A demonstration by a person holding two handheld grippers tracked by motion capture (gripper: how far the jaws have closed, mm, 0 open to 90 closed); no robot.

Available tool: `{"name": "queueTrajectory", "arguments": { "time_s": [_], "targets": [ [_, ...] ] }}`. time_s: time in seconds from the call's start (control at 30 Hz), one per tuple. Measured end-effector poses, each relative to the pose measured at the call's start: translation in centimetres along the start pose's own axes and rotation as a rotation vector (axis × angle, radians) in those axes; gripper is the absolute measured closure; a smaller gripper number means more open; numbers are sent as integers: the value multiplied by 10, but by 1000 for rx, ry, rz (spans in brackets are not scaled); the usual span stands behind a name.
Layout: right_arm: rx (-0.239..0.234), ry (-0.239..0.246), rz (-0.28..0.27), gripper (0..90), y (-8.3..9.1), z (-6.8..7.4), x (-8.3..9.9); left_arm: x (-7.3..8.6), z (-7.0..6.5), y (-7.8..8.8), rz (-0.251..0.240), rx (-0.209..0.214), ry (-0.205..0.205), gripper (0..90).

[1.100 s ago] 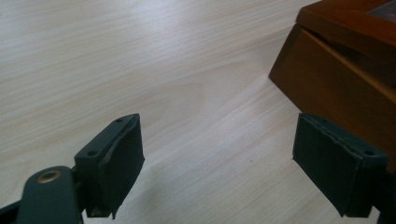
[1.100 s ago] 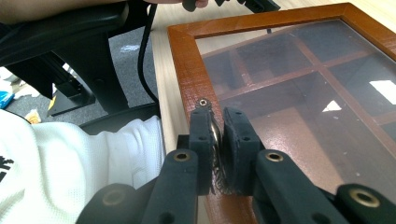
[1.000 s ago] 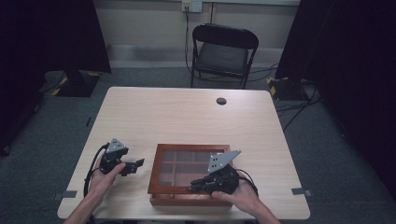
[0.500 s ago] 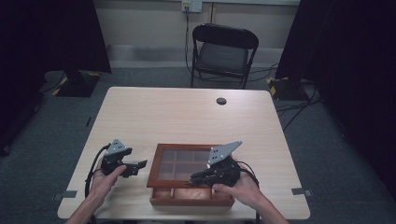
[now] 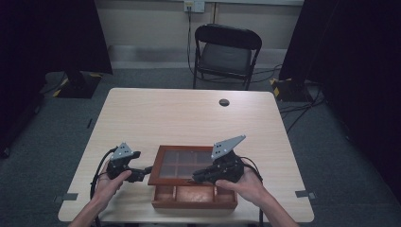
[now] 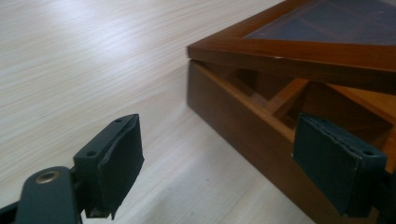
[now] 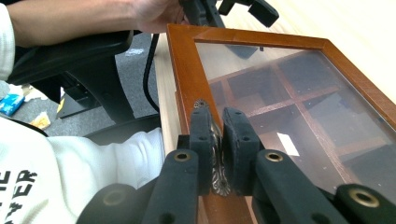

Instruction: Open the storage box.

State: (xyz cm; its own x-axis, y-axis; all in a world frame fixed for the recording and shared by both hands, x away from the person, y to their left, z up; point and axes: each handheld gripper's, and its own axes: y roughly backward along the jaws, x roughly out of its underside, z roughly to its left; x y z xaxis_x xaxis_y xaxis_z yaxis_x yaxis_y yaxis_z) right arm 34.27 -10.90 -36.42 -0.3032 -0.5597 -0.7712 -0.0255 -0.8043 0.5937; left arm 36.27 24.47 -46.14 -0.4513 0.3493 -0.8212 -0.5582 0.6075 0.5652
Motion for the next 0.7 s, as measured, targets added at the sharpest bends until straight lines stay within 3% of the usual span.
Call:
{"name": "queueTrajectory", "arguments": {
  "time_s": [0.37,0.7],
  "targets": [
    [9,12,4,831,0,2,-1,-8,-14,-1,-54,76,-49,157],
    [4,10,-3,829,-1,2,3,-9,-17,-3,-65,85,-60,161]
  ]
}}
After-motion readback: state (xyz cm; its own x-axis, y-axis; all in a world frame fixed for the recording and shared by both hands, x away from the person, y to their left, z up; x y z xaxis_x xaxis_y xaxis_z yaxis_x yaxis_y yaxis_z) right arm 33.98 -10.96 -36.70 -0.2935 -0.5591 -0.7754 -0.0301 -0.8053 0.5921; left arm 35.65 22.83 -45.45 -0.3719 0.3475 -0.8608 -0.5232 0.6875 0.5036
